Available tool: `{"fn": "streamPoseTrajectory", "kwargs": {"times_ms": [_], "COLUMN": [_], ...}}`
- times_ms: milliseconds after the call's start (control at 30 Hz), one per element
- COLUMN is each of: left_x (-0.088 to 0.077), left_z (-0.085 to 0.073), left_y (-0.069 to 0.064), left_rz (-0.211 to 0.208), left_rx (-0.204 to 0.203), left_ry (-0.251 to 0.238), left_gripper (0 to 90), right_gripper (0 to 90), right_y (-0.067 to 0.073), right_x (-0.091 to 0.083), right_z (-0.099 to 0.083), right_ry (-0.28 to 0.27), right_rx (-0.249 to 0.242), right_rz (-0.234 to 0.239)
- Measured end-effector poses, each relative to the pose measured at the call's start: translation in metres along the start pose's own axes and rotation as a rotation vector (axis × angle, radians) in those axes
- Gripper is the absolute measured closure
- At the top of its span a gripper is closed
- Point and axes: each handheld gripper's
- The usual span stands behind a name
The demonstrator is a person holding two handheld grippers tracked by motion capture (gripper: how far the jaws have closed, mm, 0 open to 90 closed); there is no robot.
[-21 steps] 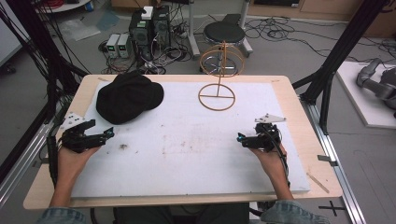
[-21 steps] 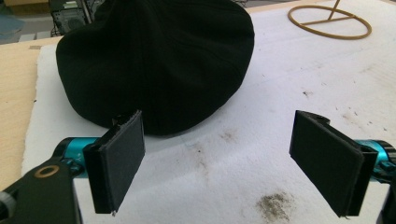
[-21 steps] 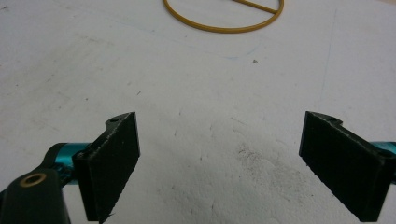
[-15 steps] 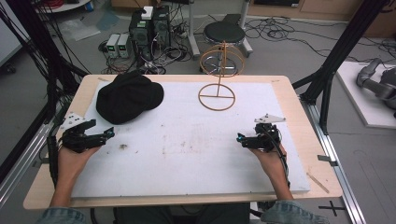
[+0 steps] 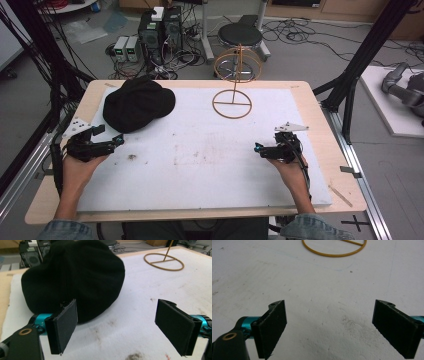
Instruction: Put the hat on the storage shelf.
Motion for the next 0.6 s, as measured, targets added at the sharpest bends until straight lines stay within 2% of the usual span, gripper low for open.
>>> {"fn": "streamPoseTrajectory", "kwargs": {"times_ms": [167,233,300,333,367,400,467,567,600], "left_x": [0.002,0.004,0.007,0.009,0.010,0.010,0.014,0.020,0.021], "left_z": [0.008,0.014,0.022,0.029,0.032,0.032,0.040,0.050,0.053], "left_y": [-0.002,0.000,0.007,0.013,0.017,0.017,0.025,0.033,0.036], "left_rz": [0.002,0.020,0.037,0.059,0.059,0.059,0.060,0.065,0.068], "left_rx": [0.016,0.015,0.011,0.014,0.004,0.004,-0.008,-0.020,-0.014], "left_ry": [-0.010,-0.031,-0.053,-0.072,-0.093,-0.093,-0.083,-0.065,-0.059], "left_gripper": [18.5,18.5,18.5,18.5,18.5,18.5,18.5,18.3,18.4], "right_gripper": [12.0,12.1,12.0,12.1,12.0,12.1,12.1,12.0,12.1], "right_y": [0.003,0.004,0.006,0.007,0.008,0.009,0.010,0.012,0.012], "right_x": [0.001,0.003,0.005,0.006,0.008,0.009,0.010,0.011,0.010], "right_z": [0.001,0.001,0.001,0.001,0.001,0.000,0.000,0.001,0.001], "right_ry": [0.006,0.009,0.019,0.021,0.021,0.027,0.029,0.034,0.030], "right_rx": [-0.005,-0.019,-0.024,-0.025,-0.025,-0.024,-0.025,-0.046,-0.034], "right_rz": [0.009,0.010,0.018,0.018,0.021,0.029,0.031,0.033,0.035]}}
Point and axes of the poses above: each handheld gripper's, and its own axes: x roughly forward along the jaws, z roughly out of its top, y roughly to its left, and after that the axes turned 6 degrees about y, right-handed
